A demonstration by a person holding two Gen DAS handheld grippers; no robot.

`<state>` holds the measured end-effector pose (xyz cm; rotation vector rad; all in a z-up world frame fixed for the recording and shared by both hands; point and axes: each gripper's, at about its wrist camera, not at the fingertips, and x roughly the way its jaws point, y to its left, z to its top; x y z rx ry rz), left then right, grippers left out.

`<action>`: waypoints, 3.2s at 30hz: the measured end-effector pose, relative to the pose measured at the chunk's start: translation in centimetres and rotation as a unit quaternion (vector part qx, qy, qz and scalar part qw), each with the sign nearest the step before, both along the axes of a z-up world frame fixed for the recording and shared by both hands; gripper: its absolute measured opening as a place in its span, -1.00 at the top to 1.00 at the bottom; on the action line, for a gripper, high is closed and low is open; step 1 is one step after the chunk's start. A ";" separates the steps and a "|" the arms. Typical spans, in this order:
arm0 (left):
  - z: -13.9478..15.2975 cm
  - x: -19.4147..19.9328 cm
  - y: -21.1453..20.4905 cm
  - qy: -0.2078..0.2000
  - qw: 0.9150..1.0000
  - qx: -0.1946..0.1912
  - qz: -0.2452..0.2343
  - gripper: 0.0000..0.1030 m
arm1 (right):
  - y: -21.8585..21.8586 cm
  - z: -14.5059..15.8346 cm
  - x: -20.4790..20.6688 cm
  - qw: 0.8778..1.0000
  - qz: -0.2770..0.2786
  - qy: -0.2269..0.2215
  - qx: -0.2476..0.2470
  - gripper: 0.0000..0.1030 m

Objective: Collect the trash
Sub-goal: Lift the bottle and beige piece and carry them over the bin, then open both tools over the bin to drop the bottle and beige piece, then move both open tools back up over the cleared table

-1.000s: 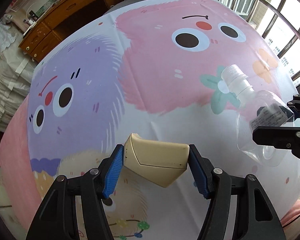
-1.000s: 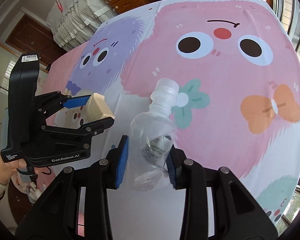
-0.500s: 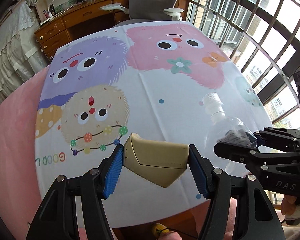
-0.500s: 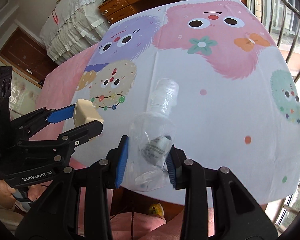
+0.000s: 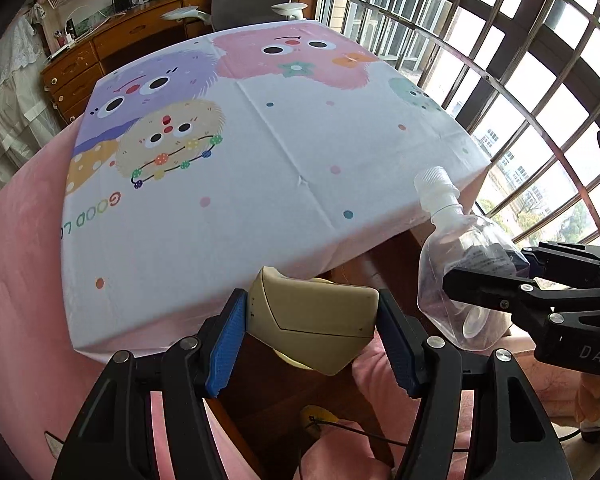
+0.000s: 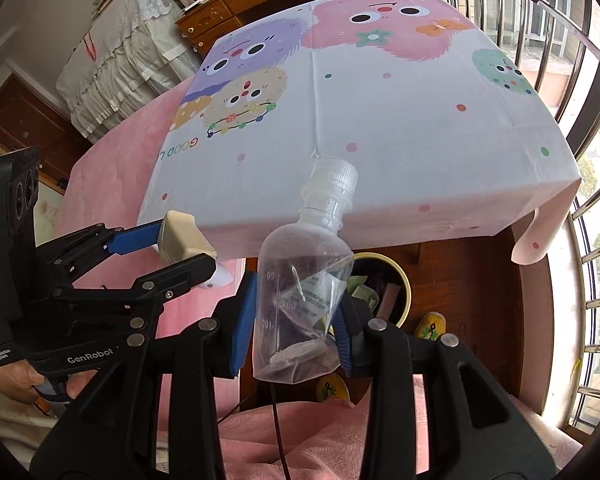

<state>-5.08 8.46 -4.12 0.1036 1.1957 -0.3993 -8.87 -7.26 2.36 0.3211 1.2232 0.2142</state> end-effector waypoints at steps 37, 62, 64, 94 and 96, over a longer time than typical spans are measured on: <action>-35.0 -0.6 -3.0 0.143 0.982 -0.027 0.120 -0.66 | -3.4 -37.0 0.2 0.984 0.012 0.177 0.008 0.34; -26.8 -1.2 0.7 0.095 0.980 -0.008 0.172 -0.77 | -2.8 -32.0 1.1 0.989 0.004 0.149 -0.015 -0.01; -25.6 -1.3 0.6 0.094 0.981 -0.008 0.171 -0.77 | -2.9 -30.8 1.0 0.989 0.002 0.147 -0.017 -0.01; 5.9 -0.3 -0.5 -0.015 0.982 0.048 0.180 -0.77 | -3.9 1.7 3.9 0.997 0.004 0.030 -0.064 -0.01; 7.7 -0.2 -0.8 -0.030 0.982 0.046 0.183 -0.77 | -4.0 3.9 4.3 0.998 0.000 0.015 -0.059 -0.01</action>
